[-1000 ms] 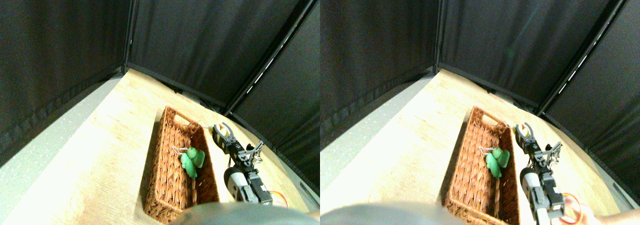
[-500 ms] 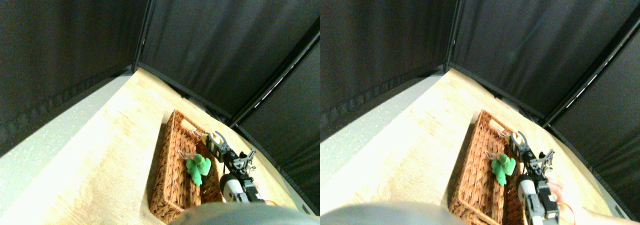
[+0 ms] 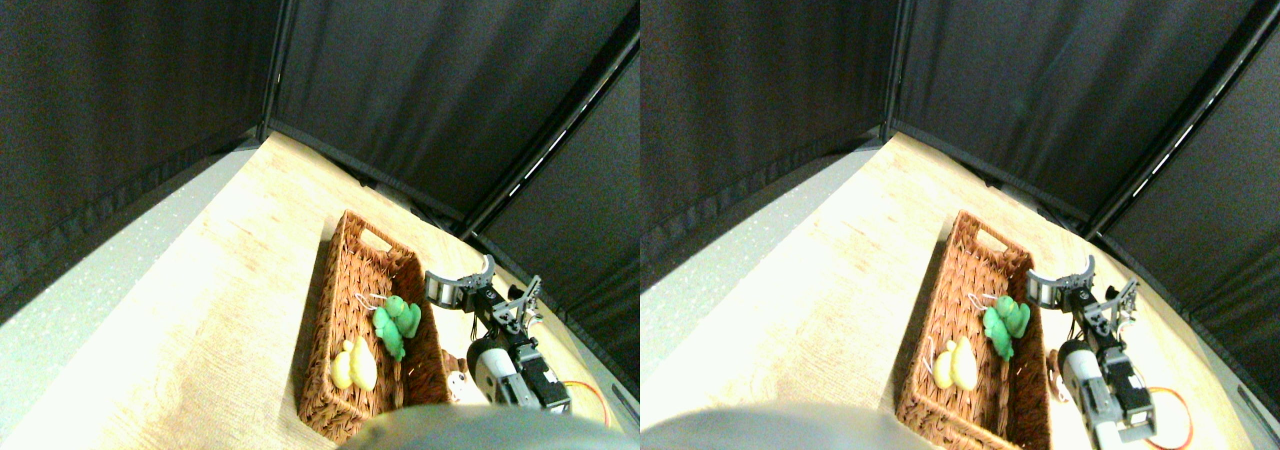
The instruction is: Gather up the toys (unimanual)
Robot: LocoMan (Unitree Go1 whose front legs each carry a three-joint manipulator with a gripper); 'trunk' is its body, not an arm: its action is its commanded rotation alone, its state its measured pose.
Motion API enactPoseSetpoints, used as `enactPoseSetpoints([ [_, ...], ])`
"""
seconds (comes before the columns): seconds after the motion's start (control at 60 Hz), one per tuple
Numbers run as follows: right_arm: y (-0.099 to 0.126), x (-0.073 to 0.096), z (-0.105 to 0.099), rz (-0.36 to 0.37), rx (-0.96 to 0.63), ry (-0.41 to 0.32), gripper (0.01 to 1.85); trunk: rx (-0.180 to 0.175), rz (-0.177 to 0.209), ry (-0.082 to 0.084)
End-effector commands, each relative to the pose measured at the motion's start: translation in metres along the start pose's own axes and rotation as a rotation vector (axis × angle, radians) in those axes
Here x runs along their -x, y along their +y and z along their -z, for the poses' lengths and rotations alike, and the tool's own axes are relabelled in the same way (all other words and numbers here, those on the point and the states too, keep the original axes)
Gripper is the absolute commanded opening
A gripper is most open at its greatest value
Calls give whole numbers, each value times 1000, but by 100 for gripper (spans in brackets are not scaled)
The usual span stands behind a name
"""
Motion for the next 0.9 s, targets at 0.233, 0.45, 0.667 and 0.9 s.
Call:
enactPoseSetpoints([
  [0.233, -38, 23, -68, -7, 69, -349, 84, -102, 92, 30],
  [0.45, -72, 46, -80, 6, 29, -420, 86, -154, 145, 49],
  [0.667, -93, 58, -75, 16, -64, -440, 80, -162, 141, 57],
  [0.9, -104, 48, -58, 72, -146, -330, 83, -130, 105, 58],
])
